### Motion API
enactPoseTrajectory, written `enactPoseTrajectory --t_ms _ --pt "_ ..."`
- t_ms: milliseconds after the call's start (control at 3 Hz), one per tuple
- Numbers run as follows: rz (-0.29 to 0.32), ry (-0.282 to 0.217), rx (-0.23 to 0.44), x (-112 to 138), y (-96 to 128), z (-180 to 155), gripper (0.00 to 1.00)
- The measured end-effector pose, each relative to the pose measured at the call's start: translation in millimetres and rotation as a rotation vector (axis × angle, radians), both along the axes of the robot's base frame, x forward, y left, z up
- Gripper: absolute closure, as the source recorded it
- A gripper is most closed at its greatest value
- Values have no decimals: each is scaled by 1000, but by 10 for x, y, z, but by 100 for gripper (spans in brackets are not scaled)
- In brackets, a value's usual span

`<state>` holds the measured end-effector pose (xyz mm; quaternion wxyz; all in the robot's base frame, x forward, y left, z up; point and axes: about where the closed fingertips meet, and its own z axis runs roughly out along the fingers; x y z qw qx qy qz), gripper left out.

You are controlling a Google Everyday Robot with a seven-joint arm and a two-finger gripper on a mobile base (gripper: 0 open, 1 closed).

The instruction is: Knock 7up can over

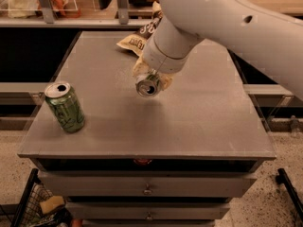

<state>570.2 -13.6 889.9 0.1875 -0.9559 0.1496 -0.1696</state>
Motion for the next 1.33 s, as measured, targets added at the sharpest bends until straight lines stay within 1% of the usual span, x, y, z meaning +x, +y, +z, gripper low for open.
enactPoseTrajectory --t_ms 333,667,1000,1333 --pt "44 -46 -85 -90 104 -137 100" --pt "64 -61 -131 -157 180 -231 89" --pt "66 -57 -155 -220 242 -299 66" --pt "60 -52 -165 -248 279 -344 43"
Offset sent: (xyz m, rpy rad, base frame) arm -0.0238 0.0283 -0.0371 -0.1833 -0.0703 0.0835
